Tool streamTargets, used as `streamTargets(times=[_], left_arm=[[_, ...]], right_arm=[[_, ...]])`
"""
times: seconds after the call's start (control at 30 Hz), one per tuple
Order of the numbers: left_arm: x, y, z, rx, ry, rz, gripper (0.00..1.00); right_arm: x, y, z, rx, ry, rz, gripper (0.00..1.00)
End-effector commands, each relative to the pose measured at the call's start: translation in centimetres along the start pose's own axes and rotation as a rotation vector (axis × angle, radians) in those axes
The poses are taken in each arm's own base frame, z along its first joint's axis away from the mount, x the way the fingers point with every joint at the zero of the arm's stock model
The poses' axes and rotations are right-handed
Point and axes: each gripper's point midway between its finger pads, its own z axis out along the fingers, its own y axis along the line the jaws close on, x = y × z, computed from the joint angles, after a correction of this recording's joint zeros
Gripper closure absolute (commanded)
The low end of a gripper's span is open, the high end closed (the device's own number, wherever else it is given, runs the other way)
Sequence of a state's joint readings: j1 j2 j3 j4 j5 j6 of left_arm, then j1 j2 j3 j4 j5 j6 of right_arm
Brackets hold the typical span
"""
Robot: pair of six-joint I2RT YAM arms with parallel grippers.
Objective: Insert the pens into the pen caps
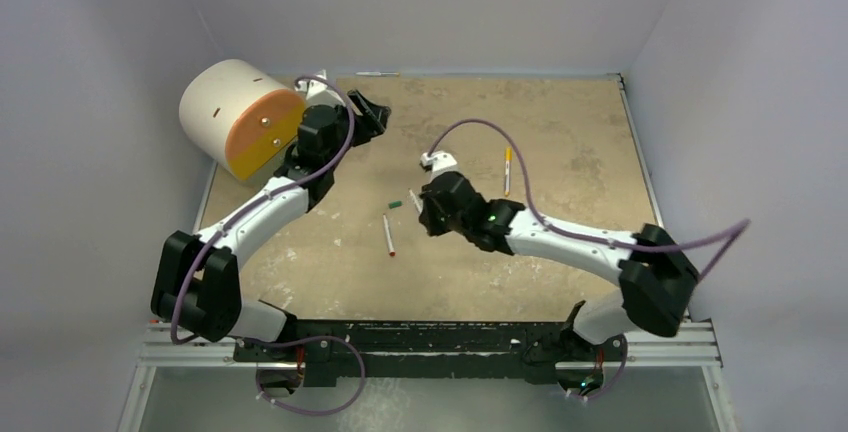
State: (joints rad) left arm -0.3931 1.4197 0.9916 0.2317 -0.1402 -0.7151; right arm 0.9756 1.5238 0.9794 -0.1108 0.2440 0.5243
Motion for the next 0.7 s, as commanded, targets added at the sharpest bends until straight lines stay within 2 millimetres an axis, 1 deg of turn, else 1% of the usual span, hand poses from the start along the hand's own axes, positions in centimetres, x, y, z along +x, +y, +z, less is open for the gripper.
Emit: streamTargets(times=[0.0,0.07,0.13,0.23,0.33,0.43,0.5,0.6,0.67], left_arm=[[-2.1,-8.1,-3.2,0.430,-0.051,-0.136,0.39],[-2.1,-10.4,-5.3,0.607,-0.062,-0.186,0.39],[-2.4,-12.1,-7.3,0.753,-0.077,-0.222,0.39],[-2.4,-14.0,-9.4,0.910,-0.060,-0.248,0.40],[-2.0,-16.0,-11.2,1.026,-0.038,-0.256,0.40],[-1.0,-17.4,-12.2,1.089,-0.004,-0.244,0.40],[-0.2,-18.0,-12.4,1.103,0.016,-0.228,0.40],[0.8,-18.3,-12.4,1.101,0.030,-0.208,0.40],[1.1,-18.3,-12.4,1.099,0.034,-0.203,0.40]], right_arm=[[-5.9,-1.0,-3.7,-0.094,-0.220,0.113,1.00],[-8.4,-1.8,-5.5,-0.144,-0.321,0.158,1.00],[-11.1,-2.8,-7.7,-0.177,-0.425,0.190,1.00],[-14.0,-3.4,-10.3,-0.192,-0.533,0.186,1.00],[-16.2,-3.6,-12.3,-0.188,-0.613,0.162,1.00],[-17.9,-3.7,-13.9,-0.188,-0.675,0.138,1.00],[-18.8,-3.7,-14.8,-0.190,-0.708,0.129,1.00],[-19.7,-3.6,-16.1,-0.197,-0.755,0.119,1.00],[-20.1,-3.5,-16.7,-0.202,-0.772,0.113,1.00]])
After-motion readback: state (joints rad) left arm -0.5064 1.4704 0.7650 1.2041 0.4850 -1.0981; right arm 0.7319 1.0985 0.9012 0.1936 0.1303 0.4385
